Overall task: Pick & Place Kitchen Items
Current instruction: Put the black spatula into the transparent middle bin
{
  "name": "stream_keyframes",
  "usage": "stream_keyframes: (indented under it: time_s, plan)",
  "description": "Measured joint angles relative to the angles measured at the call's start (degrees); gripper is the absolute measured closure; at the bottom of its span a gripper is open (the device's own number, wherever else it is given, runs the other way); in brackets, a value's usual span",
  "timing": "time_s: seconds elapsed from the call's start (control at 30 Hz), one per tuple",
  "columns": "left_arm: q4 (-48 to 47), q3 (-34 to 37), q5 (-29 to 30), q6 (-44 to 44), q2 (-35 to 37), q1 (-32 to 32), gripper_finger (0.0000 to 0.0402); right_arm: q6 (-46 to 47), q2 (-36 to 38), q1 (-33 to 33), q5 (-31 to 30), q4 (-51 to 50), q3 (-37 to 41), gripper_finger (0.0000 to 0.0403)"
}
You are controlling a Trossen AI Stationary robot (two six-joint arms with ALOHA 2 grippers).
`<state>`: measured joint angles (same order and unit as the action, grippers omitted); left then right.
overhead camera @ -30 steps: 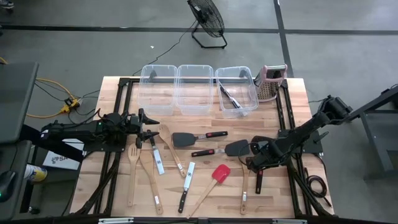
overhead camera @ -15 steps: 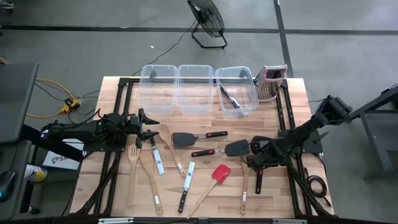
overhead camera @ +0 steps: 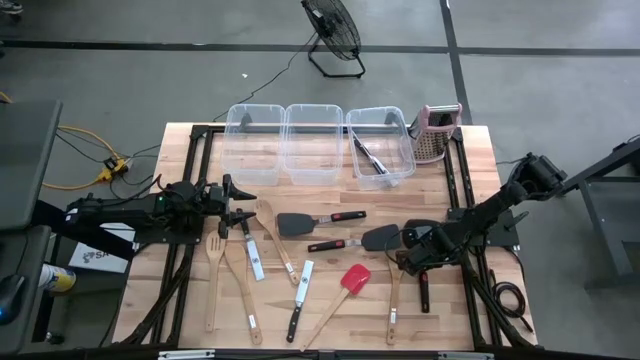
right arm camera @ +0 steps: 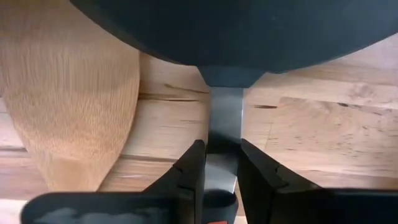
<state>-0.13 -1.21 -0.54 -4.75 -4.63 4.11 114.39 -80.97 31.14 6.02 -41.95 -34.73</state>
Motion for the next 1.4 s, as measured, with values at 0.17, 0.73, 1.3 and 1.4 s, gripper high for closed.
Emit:
stream_keyframes:
  time_s: [0.17, 0.73, 1.3, 1.4]
  plan:
    - [-0.01, 0.00, -0.02, -0.01, 0.01, 0.00, 0.0162, -2.56, 1.88, 0.03, 1.34, -0.40, 0.06, 0.0341]
    - [0.12, 0.00, 1.17, 6.60, -0.01, 0.00, 0.0162, -8.71, 18.41, 3.06, -13.00, -1.23, -6.20, 0.0342]
    - [0.43, 0.00, 1.20, 7.52, 0.01, 0.01, 0.0162, -52.17, 24.64, -5.65, -35.71, 25.61, -11.76, 0.0342]
    - [2.83, 0.00, 1.20, 7.40, -0.01, -0.01, 0.0162, -62.03, 25.01, -10.13, -33.61, 31.47, -12.48, 0.0342]
